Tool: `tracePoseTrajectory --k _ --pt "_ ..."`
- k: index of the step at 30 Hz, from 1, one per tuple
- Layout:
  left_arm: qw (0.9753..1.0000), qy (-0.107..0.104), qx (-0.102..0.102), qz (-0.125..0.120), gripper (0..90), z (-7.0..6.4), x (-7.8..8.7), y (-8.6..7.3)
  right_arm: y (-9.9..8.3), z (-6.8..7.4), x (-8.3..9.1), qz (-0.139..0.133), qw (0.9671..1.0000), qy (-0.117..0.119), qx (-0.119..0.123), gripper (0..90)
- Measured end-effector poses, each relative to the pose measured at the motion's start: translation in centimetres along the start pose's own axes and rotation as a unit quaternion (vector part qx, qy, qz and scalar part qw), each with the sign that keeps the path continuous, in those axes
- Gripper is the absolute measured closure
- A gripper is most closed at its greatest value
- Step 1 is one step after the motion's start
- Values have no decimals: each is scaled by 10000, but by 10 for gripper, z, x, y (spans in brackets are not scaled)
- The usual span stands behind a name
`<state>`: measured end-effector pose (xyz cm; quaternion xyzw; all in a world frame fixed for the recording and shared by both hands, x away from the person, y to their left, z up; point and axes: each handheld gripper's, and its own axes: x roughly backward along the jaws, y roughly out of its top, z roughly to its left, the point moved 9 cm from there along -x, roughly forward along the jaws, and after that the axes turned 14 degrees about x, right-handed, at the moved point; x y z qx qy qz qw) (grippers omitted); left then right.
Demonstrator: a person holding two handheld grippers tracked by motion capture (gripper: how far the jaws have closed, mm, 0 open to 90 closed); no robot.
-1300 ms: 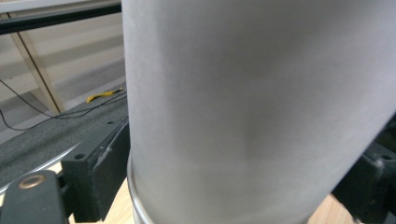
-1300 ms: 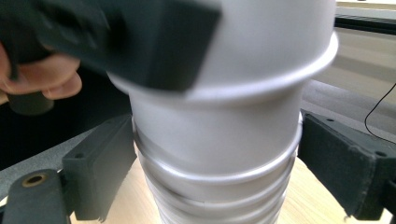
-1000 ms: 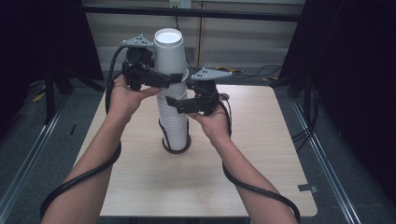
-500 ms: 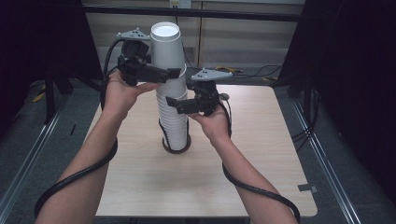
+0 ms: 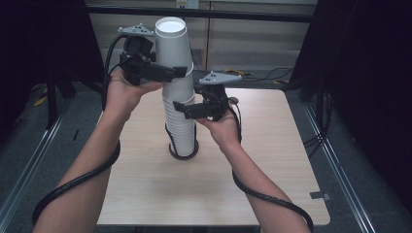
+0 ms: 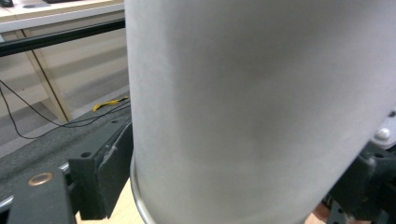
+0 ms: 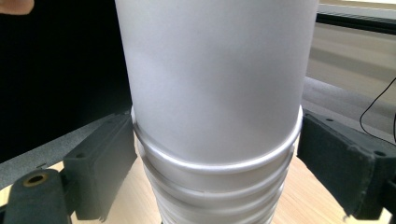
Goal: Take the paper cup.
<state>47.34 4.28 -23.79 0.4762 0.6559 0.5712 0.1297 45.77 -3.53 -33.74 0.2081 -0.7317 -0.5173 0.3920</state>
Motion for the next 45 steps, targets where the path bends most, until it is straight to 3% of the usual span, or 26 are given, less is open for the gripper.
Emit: tracePoseTrajectory --k 14,45 --pt "10000 39 -45 -50 136 -3 10 13 -2 0 2 10 10000 25 28 128" --pt "10000 51 -47 -56 136 -1 26 21 -14 1 0 113 9998 91 107 134"
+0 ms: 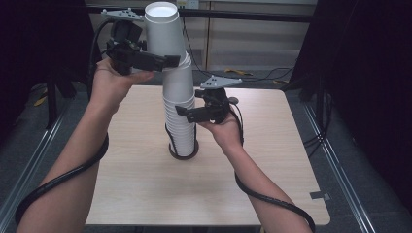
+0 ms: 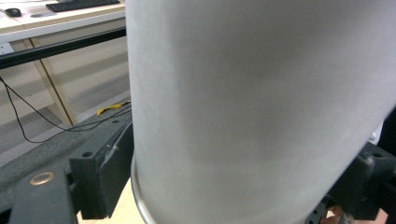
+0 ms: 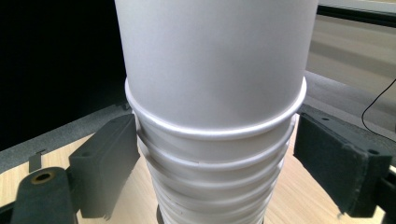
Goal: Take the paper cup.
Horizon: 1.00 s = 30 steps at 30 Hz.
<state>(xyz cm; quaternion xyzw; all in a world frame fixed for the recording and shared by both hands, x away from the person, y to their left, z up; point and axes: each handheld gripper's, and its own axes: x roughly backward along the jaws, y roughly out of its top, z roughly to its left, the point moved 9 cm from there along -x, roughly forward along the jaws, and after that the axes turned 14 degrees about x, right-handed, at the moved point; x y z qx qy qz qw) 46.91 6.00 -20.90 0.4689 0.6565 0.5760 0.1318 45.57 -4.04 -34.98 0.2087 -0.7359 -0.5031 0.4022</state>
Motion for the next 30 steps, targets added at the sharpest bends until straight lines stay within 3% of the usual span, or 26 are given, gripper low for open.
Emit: tracePoseTrajectory --k 23,30 --pt "9999 58 106 -30 131 12 20 -6 -6 -2 3 27 10000 20 -4 132" --pt "9998 120 155 -38 129 21 31 -12 -8 -2 4 43 10000 33 -9 132"
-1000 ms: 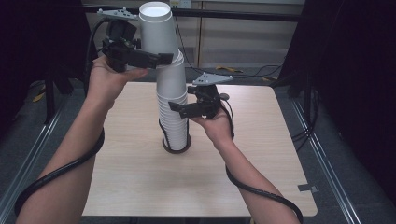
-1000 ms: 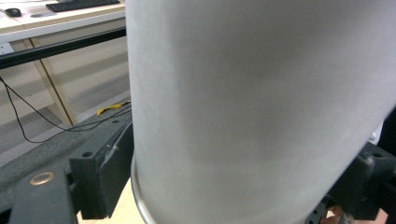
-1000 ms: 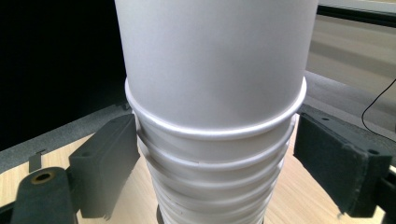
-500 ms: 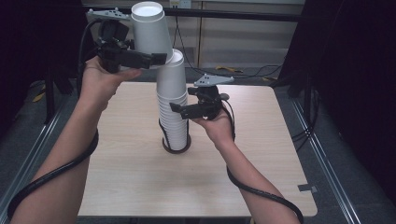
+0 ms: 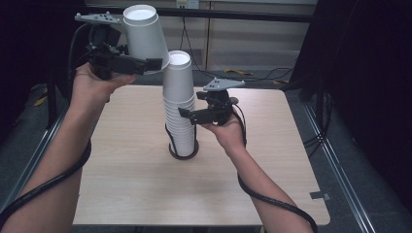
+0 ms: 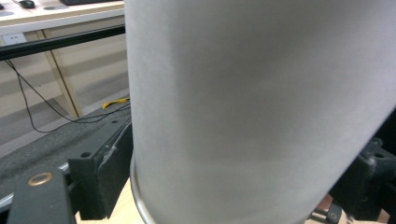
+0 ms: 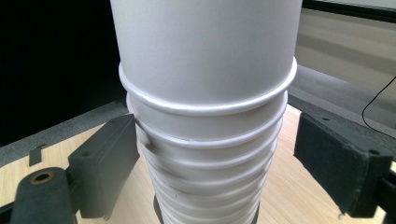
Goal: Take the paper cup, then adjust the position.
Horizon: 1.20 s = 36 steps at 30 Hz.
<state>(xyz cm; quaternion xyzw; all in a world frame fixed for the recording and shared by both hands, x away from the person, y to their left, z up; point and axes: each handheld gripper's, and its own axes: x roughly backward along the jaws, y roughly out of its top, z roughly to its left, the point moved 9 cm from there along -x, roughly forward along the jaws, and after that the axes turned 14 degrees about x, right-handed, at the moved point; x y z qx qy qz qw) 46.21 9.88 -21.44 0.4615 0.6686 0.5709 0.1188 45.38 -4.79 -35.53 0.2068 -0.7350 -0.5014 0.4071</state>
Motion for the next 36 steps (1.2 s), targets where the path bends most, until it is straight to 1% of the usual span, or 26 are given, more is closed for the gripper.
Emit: tracePoseTrajectory --k 3,7,12,17,23,24,26,34,36 --pt "10000 12 -34 -48 127 4 6 -3 -1 0 1 33 10000 -12 36 133" --pt "10000 -4 37 -84 127 7 12 -6 -5 1 1 60 10000 4 46 132" --pt "10000 19 34 -78 127 13 18 -12 -9 1 1 75 10000 19 29 133" --pt "9999 55 58 -77 127 18 20 -18 -12 1 3 104 9999 25 64 132" --pt "9999 46 99 -47 126 21 19 -28 -18 1 7 161 9998 72 119 133" --pt "10000 54 54 28 126 22 19 -33 -20 1 9 165 9997 75 149 132" --pt "10000 64 57 47 127 23 19 -35 -22 1 10 171 9997 67 149 133" --pt "9998 81 81 158 126 28 16 -52 -37 0 17 128 9997 187 -2 132" --pt "9998 72 93 190 126 28 16 -56 -42 0 18 178 9996 189 49 132"
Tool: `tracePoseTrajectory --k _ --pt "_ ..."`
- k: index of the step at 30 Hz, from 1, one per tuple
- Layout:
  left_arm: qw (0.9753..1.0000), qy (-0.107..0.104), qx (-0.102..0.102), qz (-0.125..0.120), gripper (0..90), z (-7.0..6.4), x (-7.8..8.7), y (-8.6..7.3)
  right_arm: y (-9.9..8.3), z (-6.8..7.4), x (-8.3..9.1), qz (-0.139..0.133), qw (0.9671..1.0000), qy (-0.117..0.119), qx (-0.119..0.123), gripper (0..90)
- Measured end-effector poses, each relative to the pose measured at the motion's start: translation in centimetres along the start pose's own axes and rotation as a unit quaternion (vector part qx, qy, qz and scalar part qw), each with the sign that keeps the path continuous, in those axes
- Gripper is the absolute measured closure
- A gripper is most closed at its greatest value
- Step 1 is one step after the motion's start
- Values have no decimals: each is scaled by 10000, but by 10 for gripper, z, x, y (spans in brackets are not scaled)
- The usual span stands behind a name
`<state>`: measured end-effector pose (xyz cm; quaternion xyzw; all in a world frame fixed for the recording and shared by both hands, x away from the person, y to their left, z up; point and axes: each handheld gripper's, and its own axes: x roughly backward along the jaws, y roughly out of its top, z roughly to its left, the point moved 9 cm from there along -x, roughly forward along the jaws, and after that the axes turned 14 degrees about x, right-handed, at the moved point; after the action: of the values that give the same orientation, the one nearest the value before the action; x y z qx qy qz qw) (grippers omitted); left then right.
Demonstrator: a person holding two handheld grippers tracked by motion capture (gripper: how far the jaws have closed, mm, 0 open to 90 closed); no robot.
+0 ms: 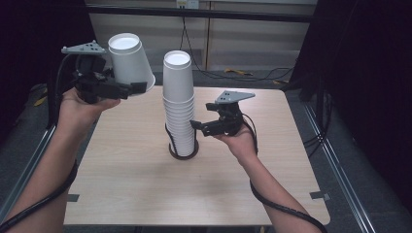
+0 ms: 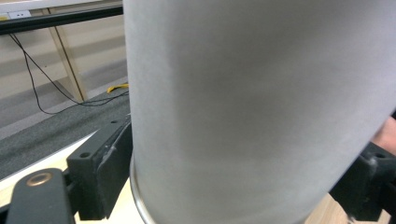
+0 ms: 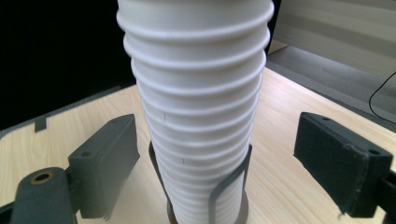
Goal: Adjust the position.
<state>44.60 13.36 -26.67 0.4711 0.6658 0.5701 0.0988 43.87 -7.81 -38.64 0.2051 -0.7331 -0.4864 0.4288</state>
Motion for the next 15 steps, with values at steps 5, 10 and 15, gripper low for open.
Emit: tracePoseTrajectory --k 5,10,15 --pt "10000 32 -9 80 126 3 -3 -11 -7 0 3 43 10000 51 13 132" --pt "9997 2 -39 220 126 3 -7 -24 -14 1 5 102 9999 99 54 132" --pt "9994 11 -115 328 126 2 -8 -36 -19 0 9 138 9998 108 68 132"
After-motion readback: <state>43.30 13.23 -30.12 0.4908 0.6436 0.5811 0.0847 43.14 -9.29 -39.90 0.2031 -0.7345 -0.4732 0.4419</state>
